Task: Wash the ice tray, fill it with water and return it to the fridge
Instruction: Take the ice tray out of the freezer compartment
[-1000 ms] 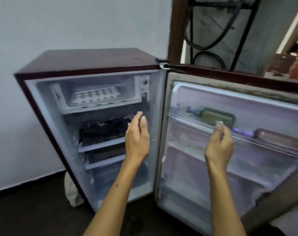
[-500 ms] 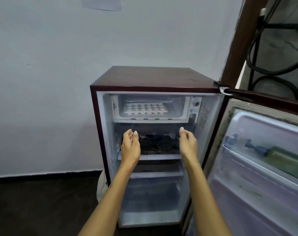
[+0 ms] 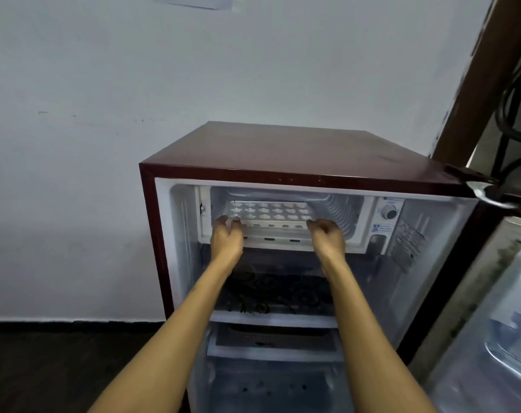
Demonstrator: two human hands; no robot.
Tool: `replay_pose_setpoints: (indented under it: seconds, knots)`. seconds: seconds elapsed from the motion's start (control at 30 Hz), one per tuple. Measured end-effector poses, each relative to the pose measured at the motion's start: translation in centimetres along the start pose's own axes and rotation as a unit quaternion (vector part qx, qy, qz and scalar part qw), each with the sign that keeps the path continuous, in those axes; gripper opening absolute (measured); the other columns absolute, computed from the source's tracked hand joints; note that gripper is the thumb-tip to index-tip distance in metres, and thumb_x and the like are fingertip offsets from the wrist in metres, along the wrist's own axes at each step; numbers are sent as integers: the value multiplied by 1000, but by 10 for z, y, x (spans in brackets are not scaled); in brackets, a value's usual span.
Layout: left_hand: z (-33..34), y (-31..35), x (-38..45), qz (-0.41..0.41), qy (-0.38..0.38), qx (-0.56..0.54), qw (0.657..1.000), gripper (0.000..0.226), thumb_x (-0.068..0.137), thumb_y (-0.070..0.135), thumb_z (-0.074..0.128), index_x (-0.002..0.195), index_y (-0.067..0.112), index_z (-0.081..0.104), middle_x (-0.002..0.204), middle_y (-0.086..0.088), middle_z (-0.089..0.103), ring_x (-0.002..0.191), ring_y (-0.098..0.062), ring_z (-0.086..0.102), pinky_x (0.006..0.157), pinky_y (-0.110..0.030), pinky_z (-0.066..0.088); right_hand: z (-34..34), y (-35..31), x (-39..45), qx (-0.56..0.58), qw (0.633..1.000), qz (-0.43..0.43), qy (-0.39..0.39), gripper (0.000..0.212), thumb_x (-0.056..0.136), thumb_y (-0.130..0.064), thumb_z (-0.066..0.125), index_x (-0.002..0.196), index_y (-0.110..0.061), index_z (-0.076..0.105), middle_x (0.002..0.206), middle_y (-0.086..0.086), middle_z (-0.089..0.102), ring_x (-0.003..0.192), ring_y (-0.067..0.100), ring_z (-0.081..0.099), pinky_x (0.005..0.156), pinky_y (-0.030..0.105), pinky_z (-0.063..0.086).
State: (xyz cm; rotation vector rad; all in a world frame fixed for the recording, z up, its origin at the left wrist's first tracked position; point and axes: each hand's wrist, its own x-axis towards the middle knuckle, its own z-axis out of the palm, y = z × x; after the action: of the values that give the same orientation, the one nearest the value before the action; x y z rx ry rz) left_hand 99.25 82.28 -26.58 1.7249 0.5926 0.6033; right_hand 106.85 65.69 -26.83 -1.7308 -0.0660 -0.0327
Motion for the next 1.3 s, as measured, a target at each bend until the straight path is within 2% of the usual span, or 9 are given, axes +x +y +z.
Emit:
replay_pose_setpoints:
  seconds: [0.07, 0.1, 0.27, 0.33, 0.5, 0.67, 0.83, 1.1, 1.3]
  knots:
    - [5, -3, 23, 12, 6, 16, 1000, 48, 101, 27, 37, 145, 8, 30, 147, -13, 39, 132, -30, 40, 104, -32, 33, 10, 6, 26, -23, 1000, -9, 9, 13, 96, -31, 53, 85, -22, 52, 85, -6, 50, 77, 11, 48, 78, 27, 32]
    - [8, -5, 33, 16, 10, 22, 1000, 49, 101, 27, 37, 145, 8, 29, 148, -12, 37, 133, -30, 38, 106, -33, 31, 14, 10, 39, -34, 999, -11, 14, 16, 95, -31, 53, 82, -23, 49, 82, -6, 48, 74, 12, 46, 77, 27, 31]
    - [17, -12, 66, 15, 21, 11, 1000, 48, 101, 22, 36, 145, 4, 28, 147, -15, 38, 132, -31, 38, 105, -31, 31, 28, 16, 80, -101, 991, -45, 79, 19, 96, -25, 54, 92, -8, 62, 101, 19, 61, 96, 29, 58, 78, 33, 40]
    - [21, -15, 73, 16, 32, 2, 999, 44, 101, 20, 38, 141, 3, 32, 142, -17, 42, 128, -32, 42, 101, -30, 34, 30, 16, 91, -108, 987, -46, 111, 26, 95, -23, 56, 103, 1, 61, 111, 19, 66, 104, 33, 61, 77, 31, 41]
    - [28, -23, 90, -32, 48, -40, 998, 42, 97, 13, 42, 137, 2, 38, 131, -20, 51, 117, -34, 51, 101, -42, 42, 32, 20, 119, -119, 989, -25, 90, 35, 93, -28, 57, 104, 4, 66, 106, 22, 69, 100, 35, 64, 75, 31, 42]
    - [33, -21, 96, -62, 64, -57, 994, 43, 92, 6, 43, 135, -1, 42, 129, -19, 54, 115, -34, 53, 96, -38, 46, 36, 19, 127, -120, 989, 20, 87, 27, 89, -7, 57, 111, 0, 69, 110, 20, 69, 106, 35, 64, 86, 35, 49]
    - [28, -10, 86, -73, 87, -99, 989, 39, 89, -3, 41, 127, 1, 50, 118, -13, 59, 100, -25, 54, 83, -28, 42, 29, 9, 114, -48, 988, 69, 131, 23, 91, -3, 55, 108, 3, 68, 113, 18, 68, 110, 35, 62, 84, 31, 46]
    - [3, 20, 21, -84, 116, -168, 975, 34, 86, -13, 42, 112, 6, 55, 105, -2, 56, 100, -15, 53, 88, -18, 40, 0, -21, 41, 48, 973, 123, 187, 28, 93, -1, 47, 118, 2, 61, 123, 17, 63, 117, 32, 56, 85, 27, 41]
    - [-23, 4, -53, -98, 118, -206, 966, 42, 84, -13, 47, 120, 7, 53, 117, -6, 59, 101, -15, 57, 87, -24, 48, -22, -10, -42, 132, 960, 138, 203, 27, 87, 6, 52, 111, -1, 63, 104, 9, 61, 94, 21, 58, 80, 21, 42]
